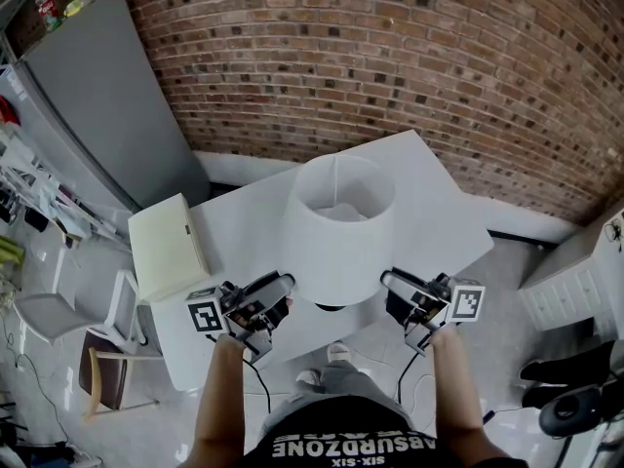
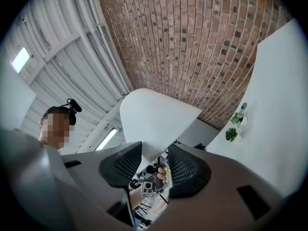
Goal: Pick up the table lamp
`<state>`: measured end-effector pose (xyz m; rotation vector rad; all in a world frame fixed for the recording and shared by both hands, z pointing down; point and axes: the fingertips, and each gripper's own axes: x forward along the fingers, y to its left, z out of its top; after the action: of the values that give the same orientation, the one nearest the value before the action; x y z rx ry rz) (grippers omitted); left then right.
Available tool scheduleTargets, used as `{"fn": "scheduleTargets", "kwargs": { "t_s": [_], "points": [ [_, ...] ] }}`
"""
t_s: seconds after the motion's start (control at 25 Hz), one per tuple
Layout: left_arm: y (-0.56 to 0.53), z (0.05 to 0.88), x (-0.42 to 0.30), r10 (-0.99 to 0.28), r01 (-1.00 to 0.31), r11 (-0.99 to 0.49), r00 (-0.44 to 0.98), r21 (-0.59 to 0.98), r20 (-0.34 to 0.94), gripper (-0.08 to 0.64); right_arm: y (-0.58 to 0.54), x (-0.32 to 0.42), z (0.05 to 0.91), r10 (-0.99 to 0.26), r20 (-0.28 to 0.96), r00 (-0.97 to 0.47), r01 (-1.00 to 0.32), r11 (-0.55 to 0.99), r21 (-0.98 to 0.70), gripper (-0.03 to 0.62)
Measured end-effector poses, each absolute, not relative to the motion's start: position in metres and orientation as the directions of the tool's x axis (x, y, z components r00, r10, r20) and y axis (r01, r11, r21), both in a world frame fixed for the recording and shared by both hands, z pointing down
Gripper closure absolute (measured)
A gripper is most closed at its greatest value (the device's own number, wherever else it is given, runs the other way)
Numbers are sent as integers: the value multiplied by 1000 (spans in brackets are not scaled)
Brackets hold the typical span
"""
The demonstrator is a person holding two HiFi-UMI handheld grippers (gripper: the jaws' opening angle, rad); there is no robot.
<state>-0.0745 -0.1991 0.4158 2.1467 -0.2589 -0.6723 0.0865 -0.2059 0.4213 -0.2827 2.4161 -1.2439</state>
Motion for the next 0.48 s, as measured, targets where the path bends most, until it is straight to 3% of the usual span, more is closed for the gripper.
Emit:
{"fn": "scheduleTargets", "kwargs": {
  "t_s": [0.48],
  "points": [
    [-199, 388, -71, -393, 36, -671, 830, 740, -396, 414, -206, 91, 400, -332, -270, -904, -6, 640, -768, 425]
  ]
}}
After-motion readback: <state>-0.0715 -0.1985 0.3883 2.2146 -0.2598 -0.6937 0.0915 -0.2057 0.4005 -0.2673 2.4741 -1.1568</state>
